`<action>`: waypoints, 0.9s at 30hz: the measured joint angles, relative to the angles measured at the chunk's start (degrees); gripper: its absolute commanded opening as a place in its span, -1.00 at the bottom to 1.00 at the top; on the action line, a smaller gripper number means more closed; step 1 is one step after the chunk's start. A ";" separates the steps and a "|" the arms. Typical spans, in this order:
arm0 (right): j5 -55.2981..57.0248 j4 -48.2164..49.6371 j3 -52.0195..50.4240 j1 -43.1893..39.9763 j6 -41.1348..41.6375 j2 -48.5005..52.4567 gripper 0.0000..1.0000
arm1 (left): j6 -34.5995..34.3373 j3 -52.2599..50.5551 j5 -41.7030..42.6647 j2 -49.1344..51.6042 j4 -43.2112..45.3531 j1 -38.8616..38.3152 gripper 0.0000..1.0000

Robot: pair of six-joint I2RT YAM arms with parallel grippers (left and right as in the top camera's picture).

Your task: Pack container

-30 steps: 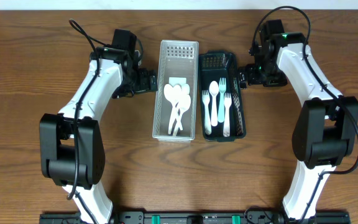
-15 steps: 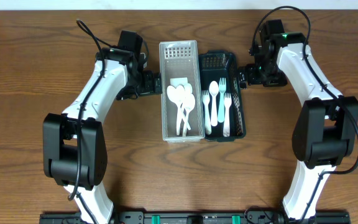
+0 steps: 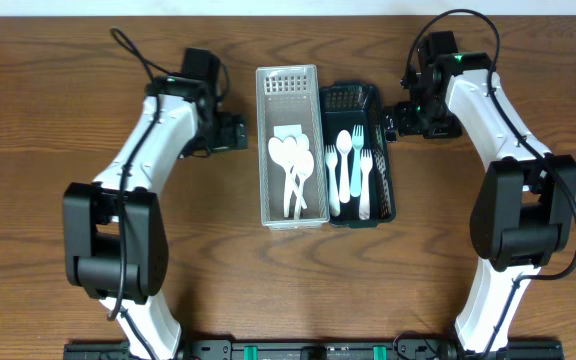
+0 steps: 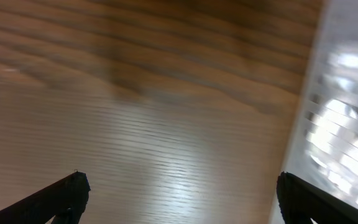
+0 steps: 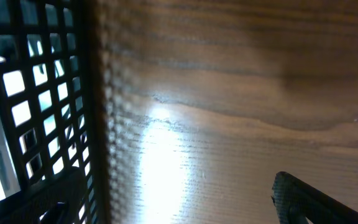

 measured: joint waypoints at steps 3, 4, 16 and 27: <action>0.13 2.40 0.00 -0.68 1.11 0.00 0.98 | 0.00 0.00 -0.74 0.00 0.00 2.97 0.96; 0.35 3.87 0.00 -1.11 1.51 0.00 0.98 | 0.00 0.02 -1.03 -0.04 -0.02 3.96 0.96; 11.39 28.04 1.22 -5.92 1.14 -3.41 0.99 | 5.60 1.66 -10.08 -16.00 18.38 5.60 0.96; 13.25 19.67 1.46 -14.73 -0.04 -23.06 0.98 | 7.02 0.92 -8.87 -22.18 12.50 5.55 0.96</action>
